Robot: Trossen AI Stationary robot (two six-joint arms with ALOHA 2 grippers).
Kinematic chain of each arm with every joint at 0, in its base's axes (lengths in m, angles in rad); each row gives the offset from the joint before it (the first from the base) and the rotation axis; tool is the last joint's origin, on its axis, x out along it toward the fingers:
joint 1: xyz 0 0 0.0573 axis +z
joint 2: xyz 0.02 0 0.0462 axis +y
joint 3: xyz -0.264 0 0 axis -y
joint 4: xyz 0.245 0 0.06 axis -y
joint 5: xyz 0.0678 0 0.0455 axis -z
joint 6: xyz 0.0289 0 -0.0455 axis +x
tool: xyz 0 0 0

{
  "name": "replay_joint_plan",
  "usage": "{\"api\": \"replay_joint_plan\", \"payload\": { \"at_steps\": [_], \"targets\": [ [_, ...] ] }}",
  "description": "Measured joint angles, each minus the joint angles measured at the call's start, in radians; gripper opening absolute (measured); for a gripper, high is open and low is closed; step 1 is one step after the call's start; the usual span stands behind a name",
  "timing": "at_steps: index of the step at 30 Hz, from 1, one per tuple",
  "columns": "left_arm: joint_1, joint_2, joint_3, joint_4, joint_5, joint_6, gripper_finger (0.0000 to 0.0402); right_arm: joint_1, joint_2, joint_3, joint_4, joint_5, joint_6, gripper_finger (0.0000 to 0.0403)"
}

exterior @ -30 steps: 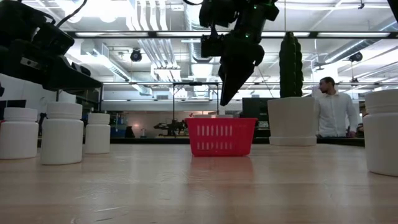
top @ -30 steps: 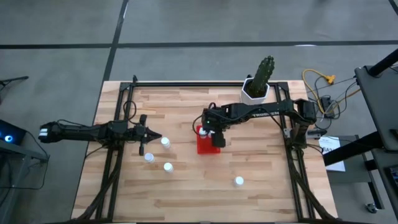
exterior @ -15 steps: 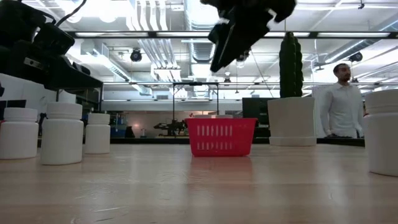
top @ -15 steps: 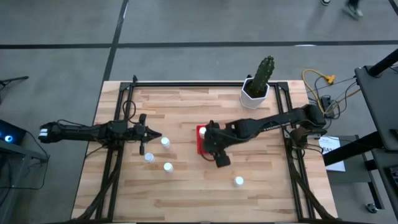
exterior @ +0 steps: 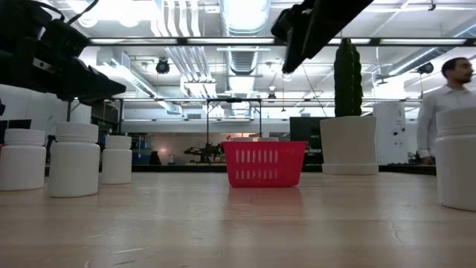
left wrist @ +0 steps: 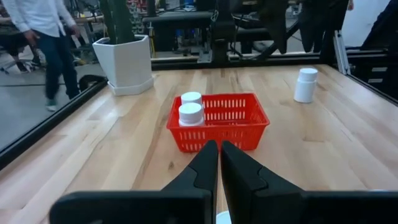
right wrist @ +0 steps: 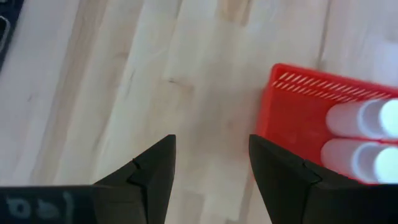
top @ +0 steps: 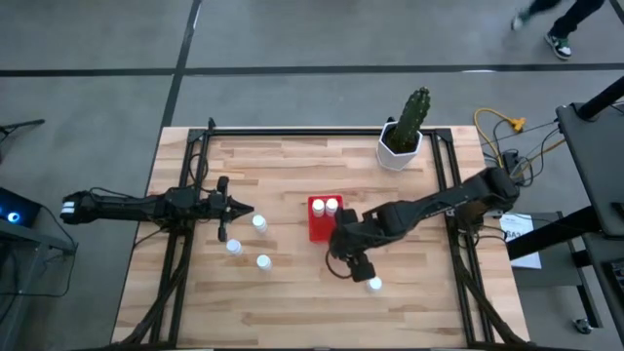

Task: Pick and place pill bottles into a basket
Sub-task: Put the white pill bottle into the red bin

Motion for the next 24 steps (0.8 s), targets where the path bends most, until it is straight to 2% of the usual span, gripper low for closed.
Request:
{"api": "replay_joint_plan", "payload": {
  "at_steps": [10, 16, 24],
  "targets": [
    [0.000, 0.002, 0.000, 0.000, 0.000, 0.000, 0.0002, 0.096, 0.000, -0.039, -0.043, 0.002, 0.122, 0.0192],
    [0.000, 0.002, 0.000, 0.001, 0.000, 0.000, 0.0002, 0.164, 0.000, -0.080, -0.154, 0.000, 0.247, 0.0192],
    [0.000, 0.003, 0.000, 0.001, 0.000, 0.000, 0.0002, 0.226, 0.001, -0.093, -0.157, 0.000, 0.277, 0.0192]
  ]
}}
